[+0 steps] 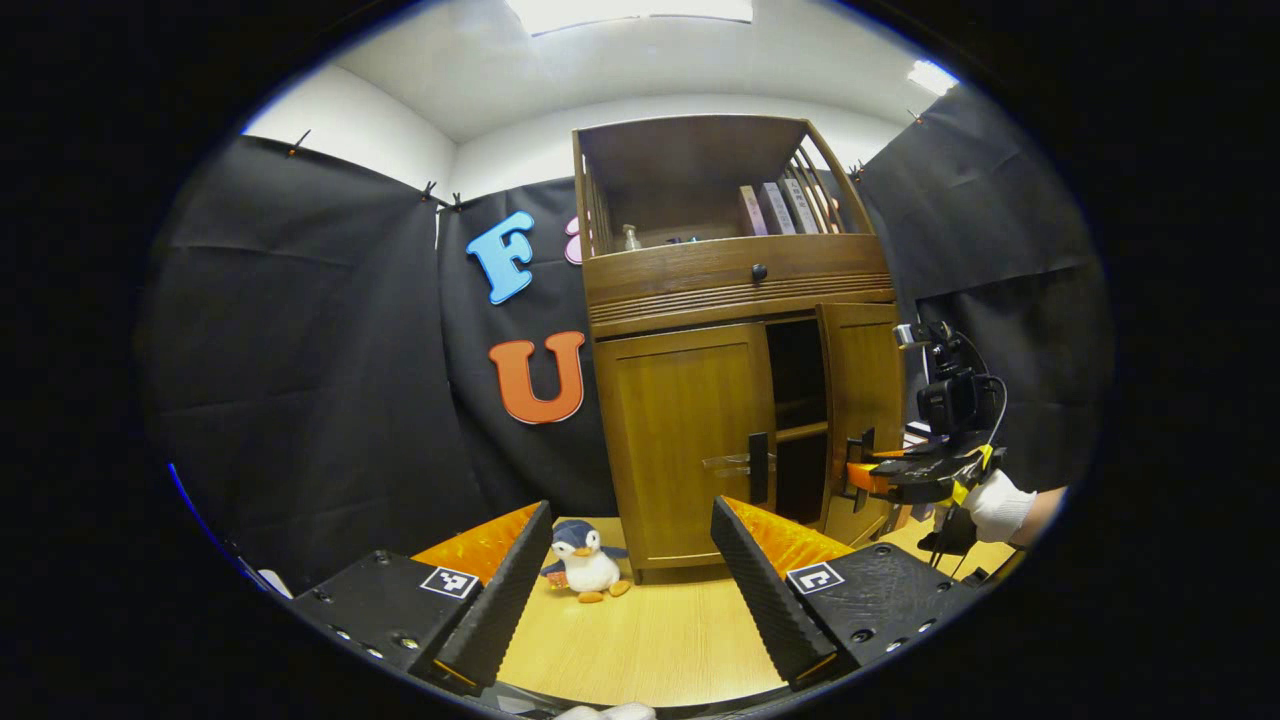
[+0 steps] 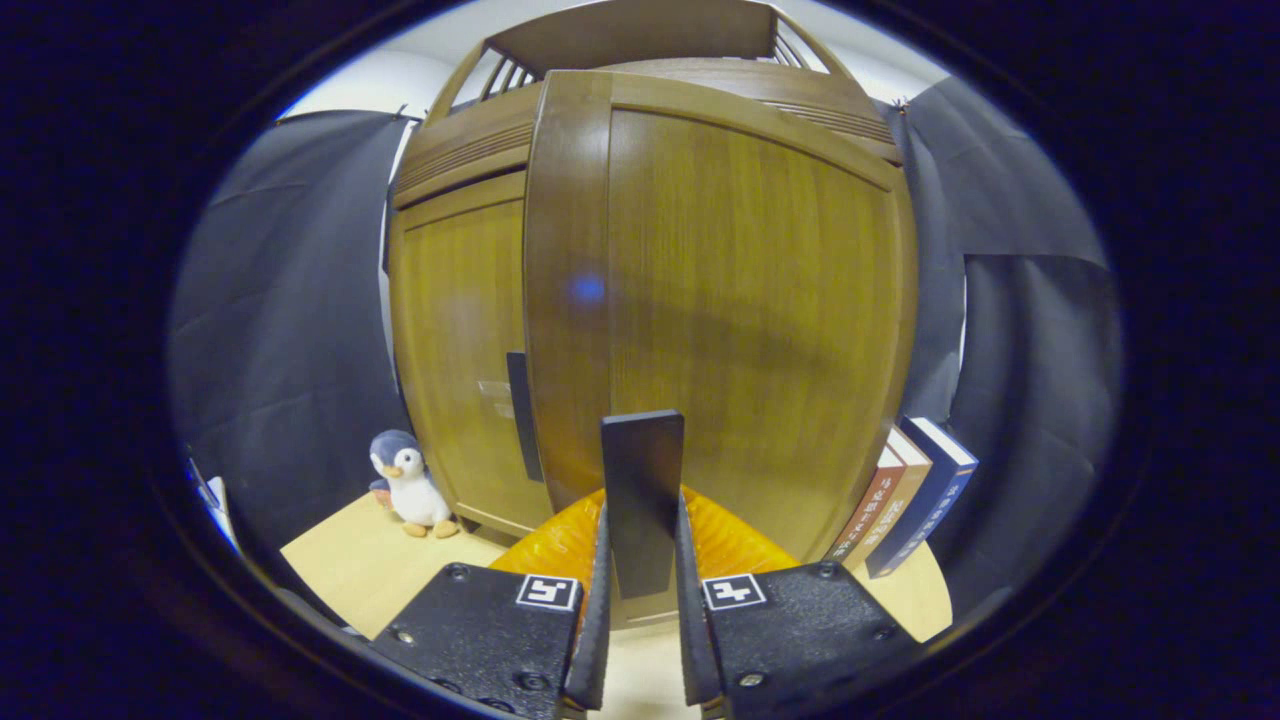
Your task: Open the right door of the double-door shoe cabinet with the right hand, and open the left door with the left hand.
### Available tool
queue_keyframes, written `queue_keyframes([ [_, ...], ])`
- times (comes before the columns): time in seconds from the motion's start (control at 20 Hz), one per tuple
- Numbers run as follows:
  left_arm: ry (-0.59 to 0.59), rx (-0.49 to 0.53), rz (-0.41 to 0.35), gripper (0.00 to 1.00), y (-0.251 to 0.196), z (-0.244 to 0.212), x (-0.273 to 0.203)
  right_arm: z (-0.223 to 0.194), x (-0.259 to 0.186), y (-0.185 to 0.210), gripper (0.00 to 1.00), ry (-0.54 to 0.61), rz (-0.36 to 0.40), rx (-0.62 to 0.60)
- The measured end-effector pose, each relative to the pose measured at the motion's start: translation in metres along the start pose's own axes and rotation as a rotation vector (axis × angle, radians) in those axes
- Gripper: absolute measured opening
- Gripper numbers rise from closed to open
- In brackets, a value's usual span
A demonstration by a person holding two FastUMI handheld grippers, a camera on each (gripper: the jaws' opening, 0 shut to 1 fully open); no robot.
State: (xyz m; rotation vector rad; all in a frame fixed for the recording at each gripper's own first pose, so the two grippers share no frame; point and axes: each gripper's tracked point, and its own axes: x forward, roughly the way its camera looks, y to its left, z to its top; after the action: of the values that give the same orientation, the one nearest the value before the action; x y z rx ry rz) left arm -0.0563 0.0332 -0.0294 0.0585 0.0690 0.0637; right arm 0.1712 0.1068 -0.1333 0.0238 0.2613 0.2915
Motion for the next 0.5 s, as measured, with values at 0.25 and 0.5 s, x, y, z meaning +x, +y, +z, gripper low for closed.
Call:
queue_keyframes([
  [0.25, -0.001, -0.011, -0.042, 0.96, -0.016, -0.002, 0.003, -0.008, -0.026, -0.015, 0.32, 0.007, 0.017, 0.002],
  [0.5, -0.001, -0.006, -0.08, 0.96, -0.032, -0.001, 0.009, -0.015, -0.05, -0.033, 0.32, 0.016, 0.003, 0.03],
])
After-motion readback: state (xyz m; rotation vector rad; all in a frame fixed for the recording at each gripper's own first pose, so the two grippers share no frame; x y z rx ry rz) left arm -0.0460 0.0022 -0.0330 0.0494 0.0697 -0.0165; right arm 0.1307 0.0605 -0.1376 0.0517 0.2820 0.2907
